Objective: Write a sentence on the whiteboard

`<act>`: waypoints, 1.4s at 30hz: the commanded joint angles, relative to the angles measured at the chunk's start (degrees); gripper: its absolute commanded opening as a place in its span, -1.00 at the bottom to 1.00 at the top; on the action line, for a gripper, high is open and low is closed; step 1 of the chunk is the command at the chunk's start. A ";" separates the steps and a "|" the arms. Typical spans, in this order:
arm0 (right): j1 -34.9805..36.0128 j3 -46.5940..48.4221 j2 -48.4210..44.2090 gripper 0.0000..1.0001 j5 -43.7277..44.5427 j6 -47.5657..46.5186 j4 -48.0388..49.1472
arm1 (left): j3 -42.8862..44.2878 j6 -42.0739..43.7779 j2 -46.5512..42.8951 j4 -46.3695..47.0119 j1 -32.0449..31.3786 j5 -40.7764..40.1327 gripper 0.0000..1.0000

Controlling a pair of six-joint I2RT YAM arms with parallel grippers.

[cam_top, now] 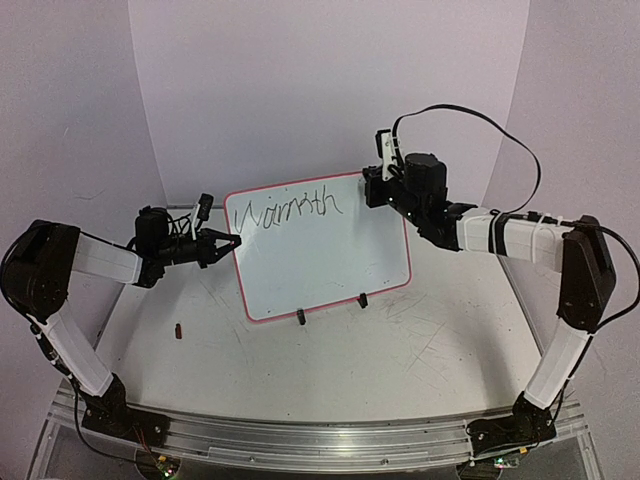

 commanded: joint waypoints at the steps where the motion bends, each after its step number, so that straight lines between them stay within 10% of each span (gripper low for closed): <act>1: -0.31 1.71 1.77 -1.00 -0.19 0.66 2.24 | 0.68 10.03 0.96 -3.92 -0.40 -7.83 -1.00; 42: -0.21 -3.39 0.91 -1.00 -1.23 4.42 0.46 | 0.95 10.03 0.77 -4.49 -0.33 -7.37 -1.00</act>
